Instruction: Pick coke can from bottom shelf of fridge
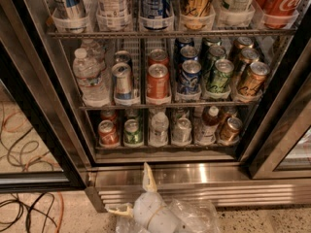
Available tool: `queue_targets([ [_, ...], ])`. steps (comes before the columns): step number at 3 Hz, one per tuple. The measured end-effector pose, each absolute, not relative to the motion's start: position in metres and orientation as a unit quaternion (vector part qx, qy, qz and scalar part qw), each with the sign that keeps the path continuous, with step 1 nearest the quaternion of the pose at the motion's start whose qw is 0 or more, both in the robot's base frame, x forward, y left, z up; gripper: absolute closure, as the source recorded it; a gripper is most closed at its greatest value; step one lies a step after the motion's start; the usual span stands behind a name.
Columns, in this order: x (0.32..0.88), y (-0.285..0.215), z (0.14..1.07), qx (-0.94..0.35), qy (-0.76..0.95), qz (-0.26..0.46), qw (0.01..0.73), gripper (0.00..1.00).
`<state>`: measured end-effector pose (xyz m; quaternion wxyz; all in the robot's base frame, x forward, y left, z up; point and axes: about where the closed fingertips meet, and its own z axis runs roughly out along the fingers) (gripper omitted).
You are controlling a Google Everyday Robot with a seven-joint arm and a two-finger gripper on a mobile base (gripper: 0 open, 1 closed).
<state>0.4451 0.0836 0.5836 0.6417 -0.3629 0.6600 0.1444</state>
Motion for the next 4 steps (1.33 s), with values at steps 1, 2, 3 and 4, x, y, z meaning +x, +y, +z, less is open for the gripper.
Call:
queue_targets([
  [1, 0.464, 0.077, 0.557, -0.342, 0.643, 0.11, 0.677, 0.0],
  [2, 0.459, 0.083, 0.563, -0.349, 0.622, 0.109, 0.692, 0.0],
  [3, 0.459, 0.083, 0.563, -0.349, 0.622, 0.109, 0.692, 0.0],
  [4, 0.465, 0.082, 0.553, -0.349, 0.615, 0.117, 0.698, 0.0],
])
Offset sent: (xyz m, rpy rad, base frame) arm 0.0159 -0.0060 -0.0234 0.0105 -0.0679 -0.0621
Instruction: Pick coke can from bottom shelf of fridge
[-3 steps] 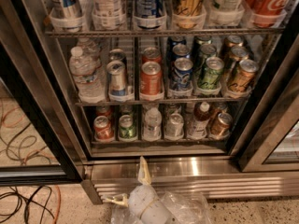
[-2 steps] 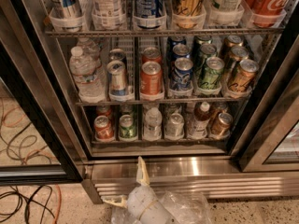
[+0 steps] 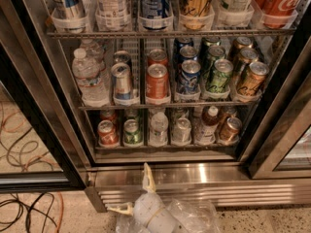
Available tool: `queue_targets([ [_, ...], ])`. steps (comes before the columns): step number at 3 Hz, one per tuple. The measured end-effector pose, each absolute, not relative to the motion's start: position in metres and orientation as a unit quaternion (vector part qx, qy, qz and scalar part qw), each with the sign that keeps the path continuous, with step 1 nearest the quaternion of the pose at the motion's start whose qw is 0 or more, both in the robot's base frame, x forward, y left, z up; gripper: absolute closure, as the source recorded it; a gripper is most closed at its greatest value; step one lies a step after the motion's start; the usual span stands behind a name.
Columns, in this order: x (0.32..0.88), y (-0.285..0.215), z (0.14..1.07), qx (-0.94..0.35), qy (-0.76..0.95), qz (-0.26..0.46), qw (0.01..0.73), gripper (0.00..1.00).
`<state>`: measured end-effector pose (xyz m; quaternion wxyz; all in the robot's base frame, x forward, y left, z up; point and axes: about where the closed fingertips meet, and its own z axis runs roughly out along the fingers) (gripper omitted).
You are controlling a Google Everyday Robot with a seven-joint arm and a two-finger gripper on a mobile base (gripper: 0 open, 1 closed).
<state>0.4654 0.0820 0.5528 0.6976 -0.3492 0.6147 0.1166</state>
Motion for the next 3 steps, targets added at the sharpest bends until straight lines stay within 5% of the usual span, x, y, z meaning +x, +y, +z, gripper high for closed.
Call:
queue_targets([
  [3, 0.498, 0.08, 0.511, -0.285, 0.615, 0.151, 0.72, 0.0],
])
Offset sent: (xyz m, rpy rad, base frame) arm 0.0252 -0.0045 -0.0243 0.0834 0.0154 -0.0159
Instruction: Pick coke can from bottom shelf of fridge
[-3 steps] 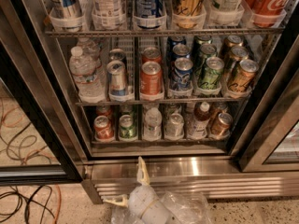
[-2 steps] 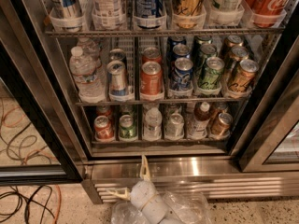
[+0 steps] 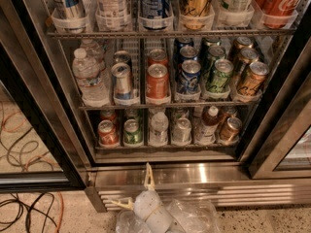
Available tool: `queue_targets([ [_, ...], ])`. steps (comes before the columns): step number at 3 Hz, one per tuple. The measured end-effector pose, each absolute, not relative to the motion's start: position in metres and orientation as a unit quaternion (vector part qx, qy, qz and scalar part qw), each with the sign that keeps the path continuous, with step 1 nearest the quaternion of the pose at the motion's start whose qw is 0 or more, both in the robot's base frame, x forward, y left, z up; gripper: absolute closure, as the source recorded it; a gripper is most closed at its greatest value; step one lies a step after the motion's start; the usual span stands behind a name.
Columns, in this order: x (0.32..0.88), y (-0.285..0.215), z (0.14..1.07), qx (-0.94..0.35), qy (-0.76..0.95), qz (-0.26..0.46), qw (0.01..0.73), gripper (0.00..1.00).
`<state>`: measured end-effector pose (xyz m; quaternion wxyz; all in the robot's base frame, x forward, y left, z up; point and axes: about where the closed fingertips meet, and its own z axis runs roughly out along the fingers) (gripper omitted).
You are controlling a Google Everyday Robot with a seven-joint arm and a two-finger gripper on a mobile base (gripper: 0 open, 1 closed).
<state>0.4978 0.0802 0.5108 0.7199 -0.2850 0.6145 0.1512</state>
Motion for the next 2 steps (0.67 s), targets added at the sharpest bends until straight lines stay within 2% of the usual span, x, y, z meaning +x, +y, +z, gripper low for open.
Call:
queue_targets([
  [2, 0.489, 0.108, 0.536, -0.29, 0.562, 0.175, 0.754, 0.0],
])
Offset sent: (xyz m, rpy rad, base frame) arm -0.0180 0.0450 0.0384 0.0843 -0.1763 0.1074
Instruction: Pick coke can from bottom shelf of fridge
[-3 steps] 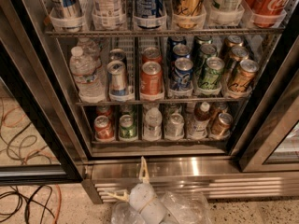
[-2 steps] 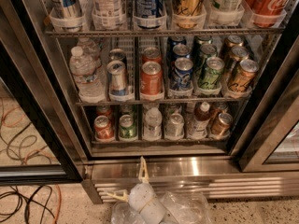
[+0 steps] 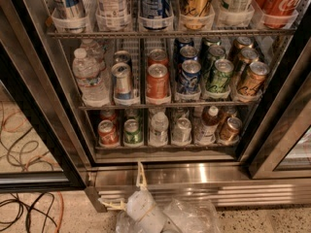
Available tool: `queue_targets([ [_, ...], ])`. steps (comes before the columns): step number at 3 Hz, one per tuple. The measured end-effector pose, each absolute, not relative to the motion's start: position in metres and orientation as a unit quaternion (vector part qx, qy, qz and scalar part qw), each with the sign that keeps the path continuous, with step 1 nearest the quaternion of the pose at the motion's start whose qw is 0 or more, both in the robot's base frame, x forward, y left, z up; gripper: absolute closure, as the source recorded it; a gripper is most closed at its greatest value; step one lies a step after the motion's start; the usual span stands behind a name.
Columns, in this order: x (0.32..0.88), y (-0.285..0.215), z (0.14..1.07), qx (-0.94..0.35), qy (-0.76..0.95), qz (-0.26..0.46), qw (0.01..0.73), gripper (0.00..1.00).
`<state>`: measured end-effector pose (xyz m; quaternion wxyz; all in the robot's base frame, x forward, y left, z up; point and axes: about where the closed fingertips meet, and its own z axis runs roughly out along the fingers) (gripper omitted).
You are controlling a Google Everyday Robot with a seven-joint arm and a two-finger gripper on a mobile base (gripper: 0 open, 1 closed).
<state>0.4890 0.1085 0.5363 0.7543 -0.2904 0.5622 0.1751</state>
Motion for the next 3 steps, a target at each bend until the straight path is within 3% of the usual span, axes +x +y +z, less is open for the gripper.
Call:
queue_targets([
  [3, 0.483, 0.124, 0.563, -0.285, 0.524, 0.189, 0.78, 0.0],
])
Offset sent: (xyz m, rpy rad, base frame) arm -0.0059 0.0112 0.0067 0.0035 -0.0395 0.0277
